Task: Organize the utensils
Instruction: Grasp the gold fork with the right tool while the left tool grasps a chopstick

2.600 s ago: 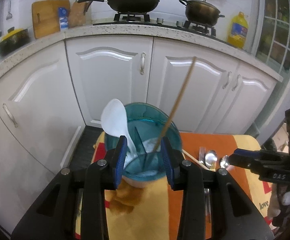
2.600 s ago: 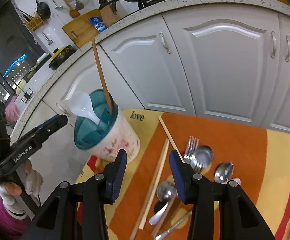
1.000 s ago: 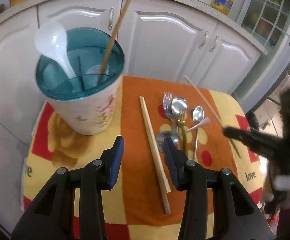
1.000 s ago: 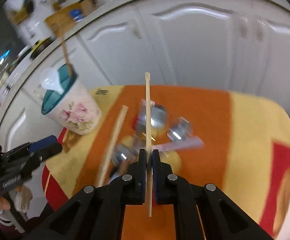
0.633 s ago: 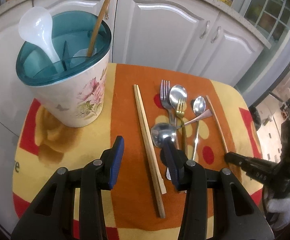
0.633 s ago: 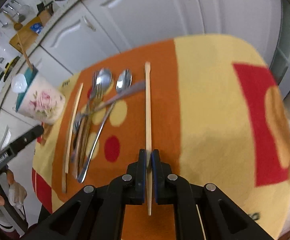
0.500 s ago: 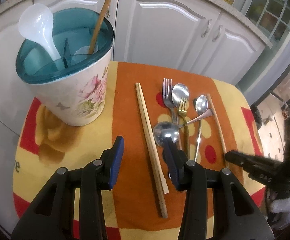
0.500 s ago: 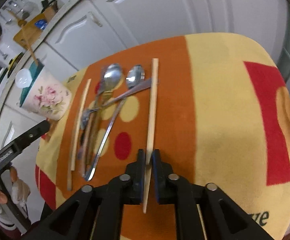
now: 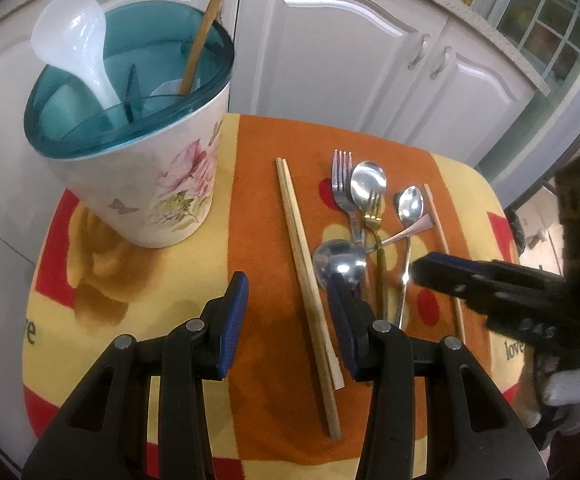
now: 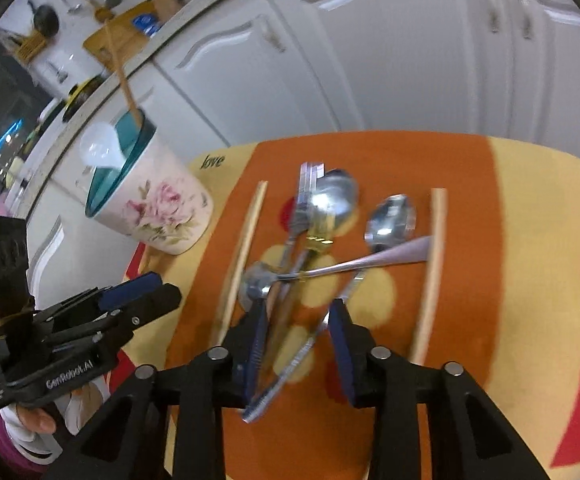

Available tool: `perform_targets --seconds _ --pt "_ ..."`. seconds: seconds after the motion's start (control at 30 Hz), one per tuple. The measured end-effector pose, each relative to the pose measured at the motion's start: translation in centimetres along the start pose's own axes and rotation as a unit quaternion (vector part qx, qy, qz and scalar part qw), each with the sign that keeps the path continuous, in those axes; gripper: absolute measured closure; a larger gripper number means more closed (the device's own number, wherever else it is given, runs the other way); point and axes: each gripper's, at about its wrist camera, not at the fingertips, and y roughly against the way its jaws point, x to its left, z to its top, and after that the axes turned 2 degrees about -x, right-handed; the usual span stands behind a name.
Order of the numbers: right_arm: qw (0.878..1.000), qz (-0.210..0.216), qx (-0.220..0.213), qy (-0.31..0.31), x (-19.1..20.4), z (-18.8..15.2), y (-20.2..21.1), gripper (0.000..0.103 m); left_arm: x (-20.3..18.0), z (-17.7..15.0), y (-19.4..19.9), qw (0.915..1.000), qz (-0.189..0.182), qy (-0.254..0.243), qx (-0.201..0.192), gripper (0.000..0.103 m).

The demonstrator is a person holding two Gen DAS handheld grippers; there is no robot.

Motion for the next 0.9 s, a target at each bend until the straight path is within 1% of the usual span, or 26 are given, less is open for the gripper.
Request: perform_targets --seconds 0.07,0.1,0.2,0.23,0.27,0.37,0.5,0.67,0.77,0.87,0.9 --pt "1.000 -0.010 0.011 0.010 0.5 0.0 -1.3 0.081 0.3 0.0 0.0 1.0000 0.003 0.002 -0.001 0.063" --pt "1.000 -0.012 0.013 0.011 0.6 0.1 -1.8 0.082 0.4 0.0 -0.1 1.0000 0.004 0.002 0.000 0.063" --pt "1.000 -0.019 0.017 -0.005 0.3 0.6 -3.2 0.084 0.8 0.0 -0.2 1.0000 0.006 0.004 0.001 0.063" --pt "1.000 -0.021 0.019 -0.010 0.1 0.8 -3.5 0.087 0.8 0.0 -0.4 1.0000 0.007 0.004 0.002 0.063" --pt "0.999 -0.016 0.024 -0.018 -0.2 0.8 -4.0 0.092 0.9 -0.1 -0.4 1.0000 0.007 0.005 0.003 0.063" --pt "0.999 0.005 0.022 -0.031 -0.7 0.6 -4.1 0.093 0.8 -0.2 -0.8 0.9999 0.005 0.005 0.007 0.063" --pt "0.999 0.016 0.012 -0.037 -1.0 0.0 -3.0 0.094 0.6 -0.3 -1.4 0.9999 0.001 0.005 0.015 0.063" --pt "0.998 0.025 -0.008 -0.054 -1.5 -1.2 0.2 0.096 0.1 -0.4 -2.0 0.9998 -0.003 0.002 0.019 0.063" --pt "0.998 0.017 -0.008 -0.055 -1.9 -1.9 1.5 0.097 -0.1 -0.5 -2.8 0.9995 -0.010 0.007 0.030 0.063" --pt "0.998 0.013 -0.002 -0.064 -2.7 -2.5 2.0 0.097 -0.5 -0.7 -3.7 0.9987 -0.021 0.007 0.045 0.064" --pt "0.998 0.005 0.002 -0.066 -3.0 -2.7 1.9 0.097 -0.7 -0.8 -4.0 0.9986 -0.020 0.003 0.048 0.067"
